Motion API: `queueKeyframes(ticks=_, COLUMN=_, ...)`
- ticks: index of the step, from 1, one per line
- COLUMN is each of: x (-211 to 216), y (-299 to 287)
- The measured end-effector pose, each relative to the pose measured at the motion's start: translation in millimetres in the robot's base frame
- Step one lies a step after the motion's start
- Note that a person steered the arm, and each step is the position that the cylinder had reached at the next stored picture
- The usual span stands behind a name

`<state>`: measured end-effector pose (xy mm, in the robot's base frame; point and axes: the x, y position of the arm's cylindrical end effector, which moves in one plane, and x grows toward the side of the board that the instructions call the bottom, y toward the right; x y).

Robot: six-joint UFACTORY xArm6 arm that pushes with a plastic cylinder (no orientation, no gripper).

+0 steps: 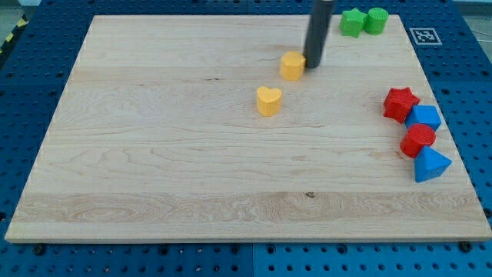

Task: Push the yellow hexagon to the top of the yellow heart

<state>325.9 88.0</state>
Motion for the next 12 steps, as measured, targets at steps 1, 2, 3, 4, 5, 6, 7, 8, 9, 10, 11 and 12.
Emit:
queueKeyframes(ticks=1, x=1.2, y=-40.4)
queueKeyframes(ticks=2, x=-5.5, y=-55.5)
queueKeyframes(ticks=3, x=-23.4, y=-76.5)
queueKeyframes(ticks=4, x=-24.1, y=-100.6)
queueKeyframes(ticks=5, x=4.4, y=-95.7)
queueKeyframes(ticks=6, x=29.2, y=-83.5)
queueKeyframes(ticks=7, x=15.6, y=-83.5)
queueKeyframes(ticks=8, x=-4.5, y=-75.4)
queueKeyframes(ticks=9, x=1.2, y=-56.2)
queueKeyframes(ticks=10, x=15.6, y=-40.6)
queueKeyframes(ticks=11, x=34.7, y=-30.4)
queueKeyframes(ticks=12, x=47.0, y=-28.3)
